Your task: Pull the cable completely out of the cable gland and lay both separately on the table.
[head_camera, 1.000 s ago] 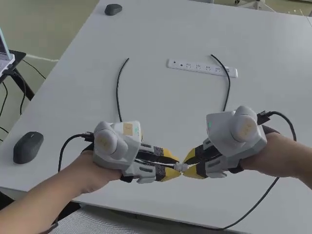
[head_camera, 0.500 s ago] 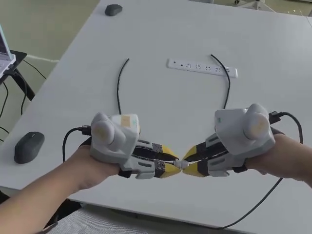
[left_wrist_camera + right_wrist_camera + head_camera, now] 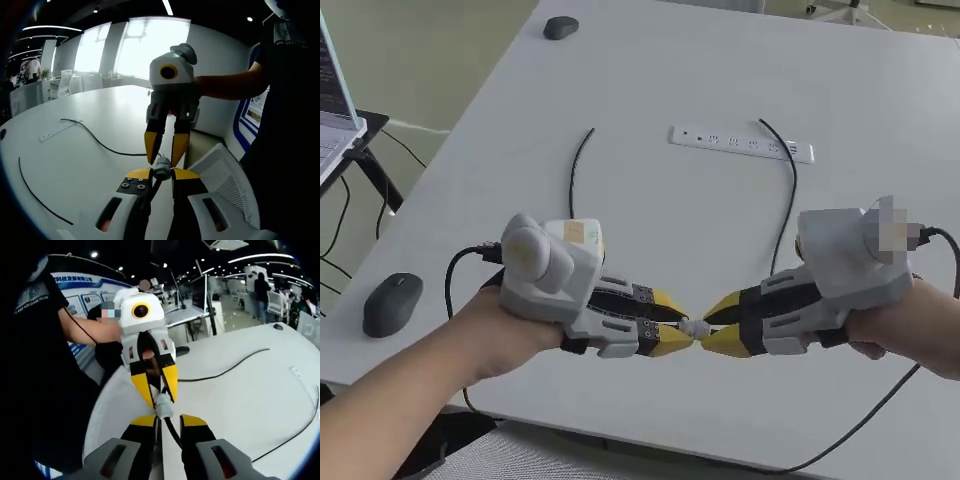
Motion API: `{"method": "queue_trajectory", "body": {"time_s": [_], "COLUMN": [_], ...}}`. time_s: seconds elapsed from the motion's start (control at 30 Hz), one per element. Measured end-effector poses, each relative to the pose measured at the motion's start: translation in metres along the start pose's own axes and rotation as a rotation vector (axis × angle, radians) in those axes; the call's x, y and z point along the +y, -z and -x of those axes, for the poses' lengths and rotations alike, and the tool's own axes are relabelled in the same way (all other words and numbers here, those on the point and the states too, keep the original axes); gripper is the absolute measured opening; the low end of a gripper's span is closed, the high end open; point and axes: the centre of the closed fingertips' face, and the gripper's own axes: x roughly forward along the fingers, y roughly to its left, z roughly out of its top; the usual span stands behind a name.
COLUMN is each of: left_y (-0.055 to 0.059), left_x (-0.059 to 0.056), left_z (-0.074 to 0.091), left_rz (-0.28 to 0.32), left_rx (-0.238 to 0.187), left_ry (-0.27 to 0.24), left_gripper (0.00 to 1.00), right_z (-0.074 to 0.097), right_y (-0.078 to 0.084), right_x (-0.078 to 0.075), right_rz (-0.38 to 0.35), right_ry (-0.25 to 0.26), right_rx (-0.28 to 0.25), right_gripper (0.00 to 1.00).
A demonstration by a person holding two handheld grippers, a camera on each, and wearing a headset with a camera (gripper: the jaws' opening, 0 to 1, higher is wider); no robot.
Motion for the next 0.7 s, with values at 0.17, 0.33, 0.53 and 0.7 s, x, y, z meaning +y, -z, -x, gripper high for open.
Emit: {"method": "queue_trajectory", "body": {"time_s": [0.17,0.33,0.53,0.7], "left_y": [0.002,0.000,-0.005,-0.008], "left_x": [-0.001,-0.001,-0.001,-0.004], "left_z": [0.001,0.002,0.004,0.006], "left_rz": [-0.015,-0.015,-0.039,-0.055], "left_rx": [0.008,0.001,-0.012,-0.013], "left_ry": [0.002,-0.003,0.001,0.010], "left_gripper": [0.15,0.15,0.15,0.15], "right_z": [0.005,0.006,0.006,0.005], "right_y": [-0.013,-0.018,-0.018,-0.016], "right_x": [0.008,0.007,0.013,0.014], "right_rz": [-0.135,-0.239,-0.384,-0.448], "right_ry": [-0.090,-0.132,-0.264,-0.317], "right_rx": [-0.115,-0.176,-0.210,-0.204], "right_gripper": [0.17,0.19,0.19,0.18]}}
